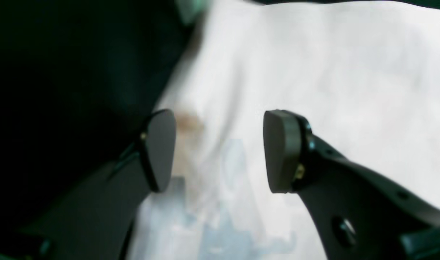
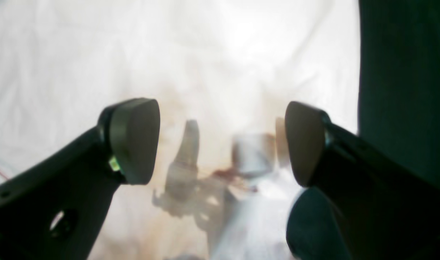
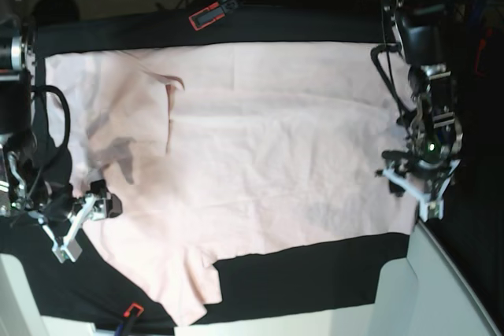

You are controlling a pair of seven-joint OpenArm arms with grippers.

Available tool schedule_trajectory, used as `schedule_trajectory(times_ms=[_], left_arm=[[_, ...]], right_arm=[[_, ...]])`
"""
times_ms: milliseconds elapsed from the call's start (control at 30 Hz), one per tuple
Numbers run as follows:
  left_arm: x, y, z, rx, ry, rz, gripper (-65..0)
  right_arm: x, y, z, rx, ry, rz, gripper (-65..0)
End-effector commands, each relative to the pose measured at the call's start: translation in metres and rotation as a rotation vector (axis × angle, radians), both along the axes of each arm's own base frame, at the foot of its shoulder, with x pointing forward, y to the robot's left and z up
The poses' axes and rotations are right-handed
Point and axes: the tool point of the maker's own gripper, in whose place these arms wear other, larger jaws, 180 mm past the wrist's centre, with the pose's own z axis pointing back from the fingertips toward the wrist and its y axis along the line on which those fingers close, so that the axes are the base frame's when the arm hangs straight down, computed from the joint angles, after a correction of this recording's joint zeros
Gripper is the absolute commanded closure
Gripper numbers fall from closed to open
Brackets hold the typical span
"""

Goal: Fold the T-shirt properly

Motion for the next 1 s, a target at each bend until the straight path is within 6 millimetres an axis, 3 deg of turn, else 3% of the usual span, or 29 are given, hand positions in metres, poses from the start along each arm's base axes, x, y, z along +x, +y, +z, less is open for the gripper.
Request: schedule_trajectory(times_ms=[0,100,200,400,700,800,867,967], left_arm=[[0.019,0.003,0.015,0.021,-0.041,-0.011,-38.0],[0.042,-0.012,0.012,0.018,-0.067,-0.061,-38.0],[0.051,-0.016,0.003,0.017,-0.06,-0.083,-38.0],[0.057,-0.018,-0.026,-0.035,-0.012,-0.069,-38.0],[0.057,-0.005,-0.023,-0.027,-0.02,-0.051,-38.0],[0.064,-0.006,-0.009,-0.017,-0.068,-0.058,-38.0],[0.048,-0.003,-0.012,0.003,-0.045,-0.059,-38.0],[0.027,0.009,0.005,0.03,-0.087,-0.028,-38.0]], right_arm=[[0.023,-0.007,0.018,0.006,-0.064,-0.017,-50.6],[0.033,-0.01,0.002,-0.003,-0.082,-0.043,-50.8],[0.037,-0.015,-0.008,-0.027,-0.106,-0.054,-51.1],[0.049,-0.034,-0.003,-0.076,-0.173,-0.143,-51.4],[0.053,-0.045,0.0,-0.114,-0.187,-0.176,-51.4],[0.052,-0.047,-0.001,-0.116,-0.185,-0.178,-50.6],[0.047,-0.054,-0.003,-0.126,-0.171,-0.182,-49.0],[0.027,-0.073,-0.01,-0.118,-0.136,-0.224,-39.2]])
